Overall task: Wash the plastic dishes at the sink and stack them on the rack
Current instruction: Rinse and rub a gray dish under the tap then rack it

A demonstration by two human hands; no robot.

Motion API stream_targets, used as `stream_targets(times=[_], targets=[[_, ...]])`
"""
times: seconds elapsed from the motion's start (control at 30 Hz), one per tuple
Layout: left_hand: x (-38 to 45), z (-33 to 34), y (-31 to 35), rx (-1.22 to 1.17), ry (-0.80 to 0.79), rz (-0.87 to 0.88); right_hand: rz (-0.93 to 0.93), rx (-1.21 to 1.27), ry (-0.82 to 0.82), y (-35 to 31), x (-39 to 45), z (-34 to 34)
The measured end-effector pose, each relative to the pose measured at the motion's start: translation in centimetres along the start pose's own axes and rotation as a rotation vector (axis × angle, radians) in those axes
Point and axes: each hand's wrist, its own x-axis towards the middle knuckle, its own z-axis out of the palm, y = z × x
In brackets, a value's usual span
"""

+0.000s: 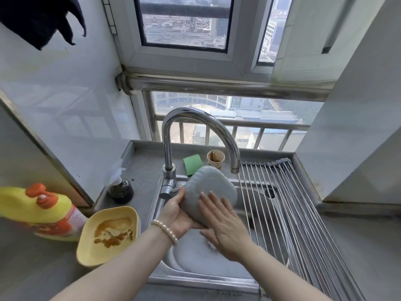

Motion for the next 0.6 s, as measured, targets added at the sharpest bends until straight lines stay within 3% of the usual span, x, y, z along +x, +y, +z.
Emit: stream_targets(times=[0.1, 0.13, 0.23, 0.27, 0.3, 0.4, 0.6], targets=[[-0.3, 0.4, 0.0, -0.006, -0.007, -0.015, 0.365, 0.099, 0.07, 0.1, 2.4, -0.4], [-0.2, 0.5, -0.2, -0.036, -0.031, -0.004, 0.311, 0.054, 0.06, -1.2, 3.2, -0.4], [-0.1, 0.0, -0.1, -0.087, -0.051, 0.016, -0.202, -0.105, -0.031, -1.6, 2.5, -0.2], [-0.2, -0.1, 0.2, -0.051, -0.04, -0.003, -0.244, -0.123, -0.034, -0.5, 2.0, -0.4], [-0.4, -0.2, 0.3, -0.021, -0.04, -0.034, -0.172, -0.091, -0.015, 0.7, 1.6, -0.5], [-0.8, -0.2, 0.2, 0.053, 0.021, -0.094, 0.358, 0.143, -0.026, 2.2, 2.7, -1.5], [-0.3, -0.1, 0.7, 0.224, 0.048, -0.201, 0.911, 0.472, -0.15, 2.6, 6.9, -3.8]])
